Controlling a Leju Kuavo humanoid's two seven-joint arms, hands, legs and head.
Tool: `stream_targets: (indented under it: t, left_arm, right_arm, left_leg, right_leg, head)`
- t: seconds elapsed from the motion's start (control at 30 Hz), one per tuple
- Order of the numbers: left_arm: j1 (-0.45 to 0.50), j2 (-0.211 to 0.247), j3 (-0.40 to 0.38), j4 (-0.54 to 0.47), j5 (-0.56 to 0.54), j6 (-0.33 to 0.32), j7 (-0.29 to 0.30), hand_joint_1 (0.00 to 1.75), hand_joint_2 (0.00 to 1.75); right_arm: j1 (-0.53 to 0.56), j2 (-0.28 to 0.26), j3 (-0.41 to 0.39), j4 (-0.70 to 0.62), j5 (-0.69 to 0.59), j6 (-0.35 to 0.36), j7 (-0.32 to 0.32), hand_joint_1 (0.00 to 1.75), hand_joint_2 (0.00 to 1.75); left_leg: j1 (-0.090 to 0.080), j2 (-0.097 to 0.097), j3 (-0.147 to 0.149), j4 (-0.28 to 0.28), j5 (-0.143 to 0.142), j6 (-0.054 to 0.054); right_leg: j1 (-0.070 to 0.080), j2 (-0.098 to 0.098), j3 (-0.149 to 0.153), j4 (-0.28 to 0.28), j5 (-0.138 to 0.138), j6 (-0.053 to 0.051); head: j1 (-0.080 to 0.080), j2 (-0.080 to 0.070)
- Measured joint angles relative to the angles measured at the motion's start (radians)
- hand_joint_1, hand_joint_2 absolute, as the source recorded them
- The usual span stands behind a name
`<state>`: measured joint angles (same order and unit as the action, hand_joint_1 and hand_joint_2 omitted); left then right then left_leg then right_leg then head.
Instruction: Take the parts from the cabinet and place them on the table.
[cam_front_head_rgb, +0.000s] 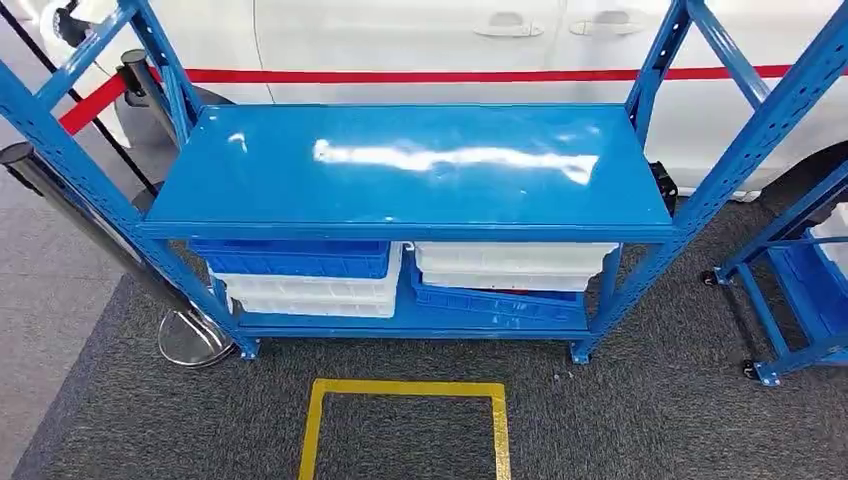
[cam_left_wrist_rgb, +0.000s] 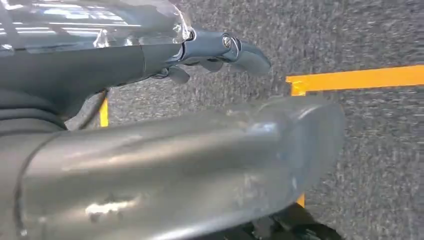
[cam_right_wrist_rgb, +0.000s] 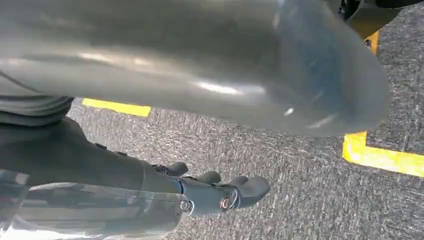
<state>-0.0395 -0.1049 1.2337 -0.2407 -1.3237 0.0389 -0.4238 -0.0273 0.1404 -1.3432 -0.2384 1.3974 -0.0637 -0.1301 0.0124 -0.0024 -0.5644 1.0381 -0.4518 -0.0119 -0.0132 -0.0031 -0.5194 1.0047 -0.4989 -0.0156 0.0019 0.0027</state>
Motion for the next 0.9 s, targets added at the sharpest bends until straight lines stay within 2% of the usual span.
stream_targets:
  t: [0.03,0.13,0.17,0.2,0.23,0.3,0.33,0.37,0.4,0.43,0.47,0.5,0.53,0.63,0.67,0.7,0.73,0.8,0.83,0.87,0.9]
  left_arm:
    - [-0.002,0.000,0.000,0.000,-0.001,0.000,0.001,0.00,0.00]
    - [0.000,0.000,0.000,0.000,-0.003,0.000,0.002,0.00,0.00]
    - [0.000,-0.002,0.000,0.000,-0.003,0.000,0.002,0.00,0.00]
    - [0.000,-0.003,0.000,0.000,-0.004,0.000,0.001,0.00,0.00]
    - [-0.001,-0.003,0.000,0.000,-0.004,-0.001,0.001,0.00,0.00]
    - [-0.001,-0.003,0.001,0.000,0.002,-0.011,-0.001,0.00,0.00]
    - [-0.001,-0.003,0.002,0.000,0.003,-0.016,-0.002,0.00,0.00]
    - [-0.001,-0.003,0.004,0.000,0.005,-0.017,-0.002,0.00,0.00]
    - [0.000,-0.003,0.006,0.000,0.005,-0.018,-0.003,0.00,0.00]
    - [0.000,-0.003,0.007,0.000,0.005,-0.018,-0.004,0.00,0.00]
    - [0.000,-0.003,0.007,0.000,0.004,-0.018,-0.005,0.00,0.00]
    - [0.000,-0.006,0.007,0.000,0.003,-0.016,-0.005,0.00,0.00]
    - [-0.001,-0.008,0.007,0.000,0.001,-0.013,-0.003,0.00,0.00]
    - [-0.002,-0.009,0.007,0.000,-0.006,-0.009,-0.001,0.00,0.00]
    - [-0.003,-0.009,0.007,0.000,-0.007,-0.008,-0.001,0.00,0.00]
    - [-0.003,-0.009,0.008,0.000,-0.007,-0.008,0.000,0.00,0.00]
    - [-0.003,-0.009,0.008,0.000,-0.007,-0.007,0.001,0.00,0.00]
    - [-0.002,-0.010,0.008,0.000,-0.007,-0.007,0.003,0.00,0.00]
    - [-0.002,-0.010,0.008,0.000,-0.008,-0.007,0.003,0.00,0.00]
    - [-0.001,-0.011,0.008,0.000,-0.008,-0.006,0.004,0.00,0.00]
    - [0.000,-0.011,0.008,0.000,-0.008,-0.006,0.004,0.00,0.00]
  right_arm:
    - [-0.001,0.000,0.000,0.000,0.001,-0.001,0.000,0.00,0.00]
    - [-0.003,0.000,0.000,0.000,0.001,-0.002,0.000,0.00,0.00]
    - [-0.004,0.000,0.000,0.000,0.002,-0.003,0.001,0.00,0.00]
    - [-0.003,0.000,0.000,0.000,0.002,-0.003,0.002,0.00,0.00]
    - [-0.002,0.000,0.000,0.000,0.002,-0.003,0.003,0.00,0.00]
    - [-0.002,0.000,-0.001,0.000,0.002,-0.003,0.003,0.00,0.00]
    - [-0.002,0.000,-0.001,0.000,0.002,-0.003,0.003,0.00,0.00]
    - [-0.001,0.000,-0.001,0.000,0.002,-0.003,0.003,0.00,0.00]
    - [-0.001,0.000,-0.002,0.000,0.003,-0.003,0.004,0.00,0.00]
    - [0.000,0.000,-0.002,0.000,0.003,-0.003,0.004,0.00,0.00]
    - [0.000,0.000,-0.004,0.000,0.003,-0.003,0.005,0.00,0.00]
    - [0.001,-0.001,-0.005,0.000,0.003,-0.003,0.006,0.00,0.00]
    - [-0.001,-0.003,-0.006,-0.001,0.003,-0.003,0.006,0.00,0.00]
    - [-0.003,-0.004,-0.006,-0.001,0.003,-0.003,0.006,0.00,0.00]
    - [-0.002,-0.004,-0.008,-0.001,0.002,-0.002,0.008,0.00,0.00]
    - [-0.002,-0.004,-0.009,-0.001,0.000,0.001,0.010,0.00,0.00]
    - [-0.002,-0.004,-0.011,-0.001,-0.004,0.003,0.012,0.00,0.00]
    - [-0.002,-0.004,-0.019,-0.001,-0.013,0.015,0.011,0.00,0.00]
    - [-0.003,-0.004,-0.023,-0.001,-0.016,0.018,0.009,0.00,0.00]
    - [-0.002,-0.004,-0.024,-0.001,-0.016,0.017,0.008,0.00,0.00]
    - [-0.002,-0.004,-0.025,-0.001,-0.016,0.013,0.008,0.00,0.00]
  left_leg:
    - [-0.006,-0.001,0.009,-0.022,-0.014,0.006]
    - [-0.010,-0.003,0.007,-0.015,-0.014,0.023]
    - [-0.003,-0.004,0.012,-0.028,-0.008,0.033]
    - [0.000,-0.002,0.018,-0.035,-0.004,0.039]
    - [0.000,-0.001,0.018,-0.037,-0.004,0.049]
    - [-0.003,0.000,0.017,-0.037,-0.006,0.052]
    - [-0.004,0.000,0.017,-0.036,-0.009,0.054]
    - [-0.005,-0.001,0.018,-0.036,-0.011,0.054]
    - [-0.005,-0.002,0.023,-0.036,-0.014,0.054]
    - [-0.005,-0.003,0.028,-0.034,-0.015,0.052]
    - [-0.005,-0.005,0.035,-0.033,-0.019,0.048]
    - [-0.005,-0.005,0.037,-0.033,-0.023,0.045]
    - [-0.013,-0.005,0.033,-0.027,-0.028,0.038]
    - [-0.010,-0.005,0.036,-0.033,-0.030,0.023]
    - [-0.014,-0.005,0.039,-0.033,-0.032,0.015]
    - [-0.009,-0.004,0.038,-0.019,-0.043,0.010]
    - [-0.009,-0.003,0.020,0.021,-0.074,0.004]
    - [-0.004,-0.003,-0.050,0.173,-0.157,-0.005]
    - [-0.002,-0.003,-0.086,0.247,-0.185,-0.009]
    - [0.000,-0.003,-0.110,0.291,-0.188,-0.011]
    - [0.001,-0.003,-0.105,0.275,-0.162,-0.012]
  right_leg:
    - [0.008,0.001,0.000,0.006,-0.006,0.009]
    - [0.004,0.001,0.000,-0.002,-0.002,0.022]
    - [0.008,0.001,0.004,-0.002,-0.006,0.030]
    - [0.002,0.002,0.002,0.016,-0.020,0.034]
    - [0.003,0.003,-0.027,0.070,-0.057,0.035]
    - [0.000,0.003,-0.113,0.235,-0.133,0.041]
    - [-0.001,0.002,-0.150,0.300,-0.150,0.042]
    - [-0.001,0.002,-0.169,0.324,-0.141,0.043]
    - [0.000,0.002,-0.162,0.298,-0.108,0.042]
    - [0.000,0.002,-0.131,0.228,-0.058,0.039]
    - [0.000,0.003,-0.084,0.125,-0.001,0.034]
    - [0.002,0.003,-0.046,0.040,0.036,0.025]
    - [0.009,0.003,-0.036,0.013,0.023,0.021]
    - [0.012,0.005,-0.038,0.010,0.023,0.014]
    - [0.004,0.006,-0.035,0.001,0.027,0.007]
    - [-0.001,0.003,-0.030,-0.004,0.030,0.002]
    - [-0.001,0.006,-0.030,-0.006,0.029,-0.005]
    - [0.000,0.007,-0.030,-0.005,0.027,-0.009]
    - [0.001,0.010,-0.030,-0.005,0.027,-0.010]
    - [0.001,0.014,-0.029,-0.004,0.026,-0.011]
    - [0.001,0.021,-0.027,-0.003,0.025,-0.010]
  head:
    - [0.000,0.000]
    - [0.001,0.000]
    - [0.000,0.000]
    - [0.002,0.000]
    - [0.008,0.000]
    - [0.009,0.000]
    - [0.008,0.000]
    - [0.009,0.000]
    - [0.008,0.000]
    - [0.009,0.000]
    - [0.009,0.000]
    - [0.010,0.000]
    - [0.009,0.000]
    - [0.009,0.000]
    - [0.008,0.000]
    - [0.009,0.000]
    - [0.005,0.000]
    - [0.004,0.000]
    - [0.004,0.000]
    - [0.004,0.000]
    - [0.004,0.000]
